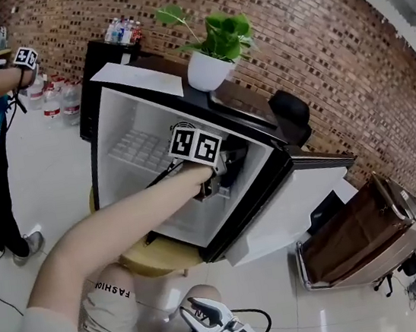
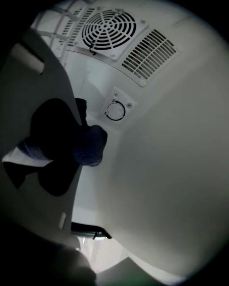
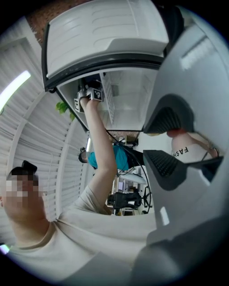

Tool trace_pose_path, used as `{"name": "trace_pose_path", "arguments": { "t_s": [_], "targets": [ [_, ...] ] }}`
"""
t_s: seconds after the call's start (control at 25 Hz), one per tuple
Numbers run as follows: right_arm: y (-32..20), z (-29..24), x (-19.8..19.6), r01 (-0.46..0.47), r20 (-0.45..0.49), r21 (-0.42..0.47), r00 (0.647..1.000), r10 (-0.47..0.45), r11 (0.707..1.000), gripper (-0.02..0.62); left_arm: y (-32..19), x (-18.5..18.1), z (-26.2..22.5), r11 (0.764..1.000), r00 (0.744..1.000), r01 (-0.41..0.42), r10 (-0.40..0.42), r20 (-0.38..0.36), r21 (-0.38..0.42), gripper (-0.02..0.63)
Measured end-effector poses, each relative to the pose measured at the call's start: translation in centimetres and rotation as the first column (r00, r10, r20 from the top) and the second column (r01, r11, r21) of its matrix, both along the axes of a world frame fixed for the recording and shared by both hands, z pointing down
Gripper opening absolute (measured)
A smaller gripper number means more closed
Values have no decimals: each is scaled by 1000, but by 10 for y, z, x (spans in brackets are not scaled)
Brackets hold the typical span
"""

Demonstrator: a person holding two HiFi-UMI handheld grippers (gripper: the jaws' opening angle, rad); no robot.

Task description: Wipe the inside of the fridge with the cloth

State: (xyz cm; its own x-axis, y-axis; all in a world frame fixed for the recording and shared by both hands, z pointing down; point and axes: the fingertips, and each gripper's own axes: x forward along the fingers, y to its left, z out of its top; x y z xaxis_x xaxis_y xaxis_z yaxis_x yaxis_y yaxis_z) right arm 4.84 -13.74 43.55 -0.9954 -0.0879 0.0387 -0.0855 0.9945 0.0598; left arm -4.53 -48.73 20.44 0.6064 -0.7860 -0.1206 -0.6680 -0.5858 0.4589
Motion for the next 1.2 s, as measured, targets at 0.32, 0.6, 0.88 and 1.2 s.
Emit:
{"name": "trace_pose_path", "arguments": {
  "t_s": [0.32, 0.6, 0.88, 1.2],
  "targets": [
    [6, 20, -15, 33, -74, 27, 997, -31, 999, 112, 91, 38, 2, 964, 960, -264, 265, -88, 17, 117],
    [14, 37, -22, 59, -142, 50, 989, -51, 997, 104, 60, -13, 15, 994, 983, -95, 84, -162, -60, 124],
    [20, 40, -20, 93, -168, 96, 983, -76, 991, 101, -22, -29, 22, 975, 993, 109, -115, -22, -191, 103],
    [19, 36, -12, 75, -158, 110, 986, -57, 991, 98, -45, -20, 38, 952, 987, 61, -103, -126, -299, 103]
  ]
}}
